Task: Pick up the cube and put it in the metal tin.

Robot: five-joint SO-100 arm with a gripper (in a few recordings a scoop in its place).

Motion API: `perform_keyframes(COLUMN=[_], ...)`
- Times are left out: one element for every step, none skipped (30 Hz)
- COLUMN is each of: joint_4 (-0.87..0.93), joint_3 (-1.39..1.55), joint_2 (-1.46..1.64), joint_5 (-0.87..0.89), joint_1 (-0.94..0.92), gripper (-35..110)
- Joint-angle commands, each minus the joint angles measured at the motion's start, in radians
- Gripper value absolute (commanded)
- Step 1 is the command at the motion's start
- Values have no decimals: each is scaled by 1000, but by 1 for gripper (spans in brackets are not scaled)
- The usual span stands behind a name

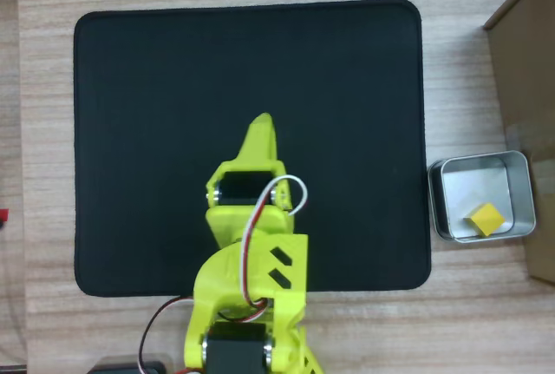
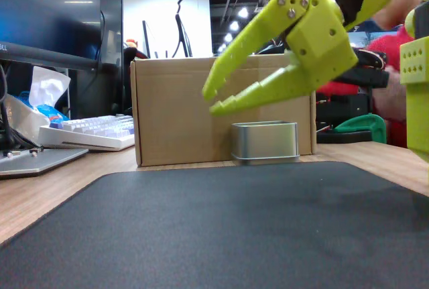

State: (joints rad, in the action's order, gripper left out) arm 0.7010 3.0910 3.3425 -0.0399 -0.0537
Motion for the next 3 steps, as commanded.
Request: perform_keyframes(joint_4=[86, 120, 120], joint_3=[9, 9, 9], joint_2=[21, 21, 21], joint_5=[3, 2, 5], joint_1=[18, 43, 38], gripper=[0, 0, 0])
